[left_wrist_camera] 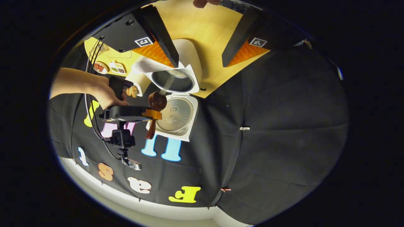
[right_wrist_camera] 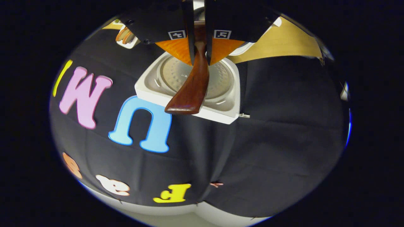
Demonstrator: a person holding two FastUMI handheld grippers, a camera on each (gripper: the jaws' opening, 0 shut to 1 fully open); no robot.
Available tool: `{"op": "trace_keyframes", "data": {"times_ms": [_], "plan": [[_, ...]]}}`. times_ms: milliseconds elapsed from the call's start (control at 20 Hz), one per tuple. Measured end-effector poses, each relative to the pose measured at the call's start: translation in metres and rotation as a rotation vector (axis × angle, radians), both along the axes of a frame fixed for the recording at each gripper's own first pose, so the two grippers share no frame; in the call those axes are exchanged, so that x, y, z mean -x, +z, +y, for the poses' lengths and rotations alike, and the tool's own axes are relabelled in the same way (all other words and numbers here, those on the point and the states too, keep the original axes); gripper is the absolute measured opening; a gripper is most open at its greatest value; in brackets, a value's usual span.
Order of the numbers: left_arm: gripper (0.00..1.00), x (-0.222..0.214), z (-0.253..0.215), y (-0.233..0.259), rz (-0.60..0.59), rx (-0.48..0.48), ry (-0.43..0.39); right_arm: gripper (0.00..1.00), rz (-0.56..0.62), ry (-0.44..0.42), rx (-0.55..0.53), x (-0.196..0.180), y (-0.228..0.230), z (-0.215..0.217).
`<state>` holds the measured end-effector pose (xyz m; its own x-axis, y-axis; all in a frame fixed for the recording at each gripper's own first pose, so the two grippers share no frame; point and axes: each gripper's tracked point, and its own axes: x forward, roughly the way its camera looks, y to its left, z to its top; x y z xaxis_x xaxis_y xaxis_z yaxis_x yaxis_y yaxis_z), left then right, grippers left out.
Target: Close the left gripper, press the button to open the rice cooker; take a wooden spoon from the chopstick holder with the right hand, scoop a spoonful of rice and pour it into the rice cooker, then put the wooden spoon back into the chopstick holder.
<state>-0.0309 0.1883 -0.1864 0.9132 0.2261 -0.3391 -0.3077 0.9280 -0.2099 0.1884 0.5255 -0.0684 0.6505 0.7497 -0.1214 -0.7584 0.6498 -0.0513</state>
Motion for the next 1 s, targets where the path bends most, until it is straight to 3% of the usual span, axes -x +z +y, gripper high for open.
{"op": "trace_keyframes", "data": {"times_ms": [50,200,450,700,1000], "plan": [[0.95,0.002,-0.002,-0.001,-0.002,0.004,0.001,0.13,-0.045,0.018,0.026,0.006,0.003,0.002],[0.95,0.003,-0.003,0.002,-0.007,-0.008,-0.002,0.17,-0.126,0.057,0.071,0.017,0.008,0.005],[0.95,0.006,-0.009,0.003,-0.004,-0.015,-0.010,0.17,-0.096,0.048,0.086,0.012,-0.004,0.003],[0.95,0.009,-0.016,0.002,0.010,-0.041,-0.022,0.18,0.184,-0.037,-0.078,-0.007,-0.019,-0.023],[0.95,0.012,-0.024,0.015,-0.007,-0.057,-0.033,0.17,0.568,-0.141,-0.404,-0.021,-0.019,-0.057]]}}
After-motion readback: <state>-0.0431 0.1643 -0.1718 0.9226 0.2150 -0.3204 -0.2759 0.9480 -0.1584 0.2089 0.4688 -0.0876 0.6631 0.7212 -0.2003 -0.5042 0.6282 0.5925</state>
